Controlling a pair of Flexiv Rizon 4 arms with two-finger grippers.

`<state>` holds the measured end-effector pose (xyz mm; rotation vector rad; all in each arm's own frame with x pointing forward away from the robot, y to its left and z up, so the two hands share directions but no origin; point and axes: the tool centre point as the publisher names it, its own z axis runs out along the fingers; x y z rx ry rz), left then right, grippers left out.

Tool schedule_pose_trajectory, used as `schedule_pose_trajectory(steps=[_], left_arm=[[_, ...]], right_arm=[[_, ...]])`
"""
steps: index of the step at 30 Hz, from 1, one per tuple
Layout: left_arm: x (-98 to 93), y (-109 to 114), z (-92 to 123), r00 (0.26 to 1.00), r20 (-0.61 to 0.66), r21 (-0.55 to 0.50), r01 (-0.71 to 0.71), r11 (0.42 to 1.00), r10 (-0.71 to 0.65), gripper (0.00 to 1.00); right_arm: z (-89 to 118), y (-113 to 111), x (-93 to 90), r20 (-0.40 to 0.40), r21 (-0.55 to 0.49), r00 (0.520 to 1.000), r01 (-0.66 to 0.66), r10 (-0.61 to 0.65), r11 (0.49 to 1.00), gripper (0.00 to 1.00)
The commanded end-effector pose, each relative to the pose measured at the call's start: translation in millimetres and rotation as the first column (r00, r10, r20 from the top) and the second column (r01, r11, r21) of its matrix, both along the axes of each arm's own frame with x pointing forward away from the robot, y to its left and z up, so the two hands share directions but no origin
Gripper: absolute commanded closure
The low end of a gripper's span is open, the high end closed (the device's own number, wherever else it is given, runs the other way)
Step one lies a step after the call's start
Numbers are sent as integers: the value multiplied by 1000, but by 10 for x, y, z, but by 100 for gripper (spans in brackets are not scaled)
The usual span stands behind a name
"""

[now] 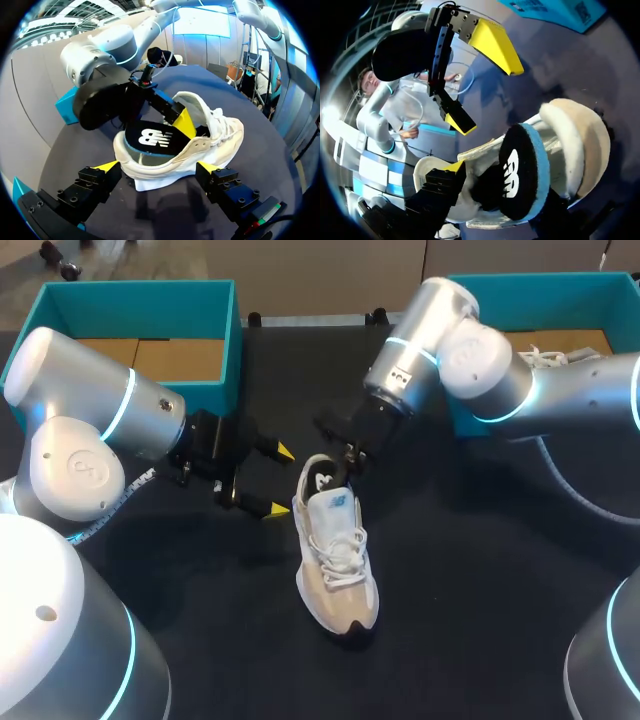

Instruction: Take the shoe out of the shoebox, open the shoe tongue, remove and reinsert the insole, then place the shoe into the shoebox

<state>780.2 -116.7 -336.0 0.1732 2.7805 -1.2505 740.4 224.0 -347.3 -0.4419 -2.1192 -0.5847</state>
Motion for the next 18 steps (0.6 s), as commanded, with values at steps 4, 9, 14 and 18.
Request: schedule_pose_trajectory(steps=[4,9,14,18], left_arm=[[-11,-1,5,1000,1,4,-2,1000,2,0],[-11,-1,5,1000,1,4,-2,1000,2,0],[-11,-1,5,1000,1,4,-2,1000,2,0],[-11,-1,5,1000,1,4,-2,1000,2,0]], right_arm=[[127,-6,41,43,-9,999,7,-6,1000,37],[203,-30,112,80,-5,997,22,-21,1000,38],[284,-70,189,115,-3,993,36,-36,999,42],[342,-74,274,147,-3,988,41,-40,999,47]])
